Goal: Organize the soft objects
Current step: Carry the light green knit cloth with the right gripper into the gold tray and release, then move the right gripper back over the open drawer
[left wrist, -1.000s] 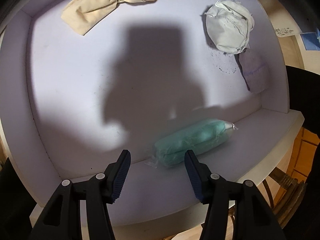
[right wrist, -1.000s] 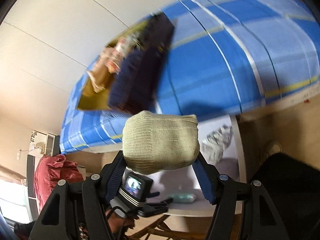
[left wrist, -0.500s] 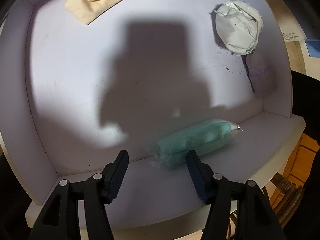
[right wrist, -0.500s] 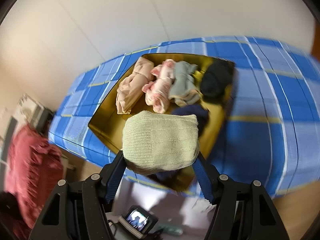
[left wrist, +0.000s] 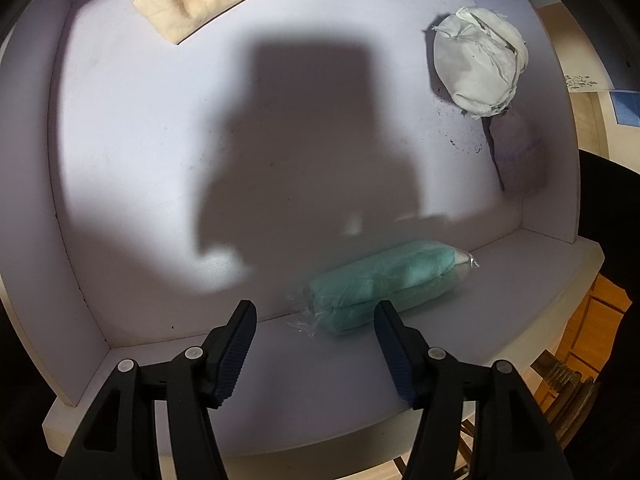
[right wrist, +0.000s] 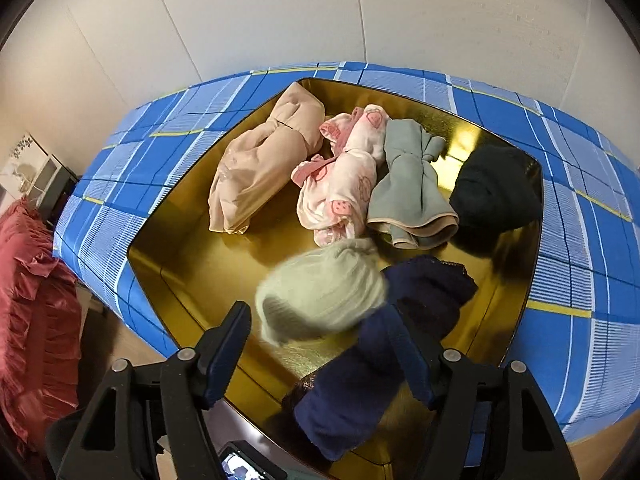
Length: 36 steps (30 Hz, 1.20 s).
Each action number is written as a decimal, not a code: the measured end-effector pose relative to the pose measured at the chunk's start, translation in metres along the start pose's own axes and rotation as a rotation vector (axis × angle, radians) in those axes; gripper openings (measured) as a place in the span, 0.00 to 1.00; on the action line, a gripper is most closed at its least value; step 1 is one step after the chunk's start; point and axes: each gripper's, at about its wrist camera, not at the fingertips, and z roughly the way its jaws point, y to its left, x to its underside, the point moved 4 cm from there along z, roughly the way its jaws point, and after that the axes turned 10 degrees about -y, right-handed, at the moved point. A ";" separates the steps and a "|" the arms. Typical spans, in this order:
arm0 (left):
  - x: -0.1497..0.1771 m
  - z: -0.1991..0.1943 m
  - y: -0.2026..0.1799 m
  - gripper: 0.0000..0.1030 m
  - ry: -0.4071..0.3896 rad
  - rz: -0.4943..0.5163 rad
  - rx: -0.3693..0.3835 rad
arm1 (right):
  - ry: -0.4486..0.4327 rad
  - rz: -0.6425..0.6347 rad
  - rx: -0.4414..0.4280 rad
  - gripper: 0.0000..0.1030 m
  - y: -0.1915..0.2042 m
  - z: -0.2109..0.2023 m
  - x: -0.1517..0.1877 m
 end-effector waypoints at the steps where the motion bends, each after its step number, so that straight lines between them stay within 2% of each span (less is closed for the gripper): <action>1: -0.001 -0.001 0.001 0.60 0.000 -0.002 0.000 | -0.005 0.021 -0.005 0.71 -0.003 -0.003 0.001; 4: -0.002 0.000 0.005 0.60 -0.003 -0.012 0.000 | -0.044 0.070 -0.051 0.71 -0.010 -0.019 0.004; 9: -0.005 0.000 0.016 0.60 -0.023 -0.059 0.009 | -0.111 0.090 -0.078 0.73 -0.024 -0.054 0.023; 14: -0.006 -0.011 0.035 0.60 -0.081 -0.165 0.031 | -0.157 0.123 -0.097 0.77 -0.042 -0.090 0.057; 18: -0.006 -0.015 0.054 0.60 -0.113 -0.257 0.051 | -0.139 0.137 -0.097 0.78 -0.054 -0.102 0.098; 21: -0.006 -0.015 0.057 0.60 -0.116 -0.280 0.071 | -0.066 0.147 -0.094 0.78 -0.062 -0.093 0.137; 24: -0.004 -0.010 0.050 0.60 -0.099 -0.247 0.081 | 0.032 0.154 -0.091 0.78 -0.067 -0.070 0.175; 28: -0.009 -0.015 0.043 0.60 -0.106 -0.235 0.054 | 0.238 0.143 -0.082 0.78 -0.065 -0.022 0.224; 33: -0.011 -0.026 0.066 0.60 -0.170 -0.336 0.027 | 0.508 0.042 -0.072 0.78 -0.045 0.043 0.284; 36: -0.013 -0.032 0.078 0.60 -0.206 -0.400 0.041 | 0.648 -0.005 -0.084 0.78 -0.029 0.077 0.316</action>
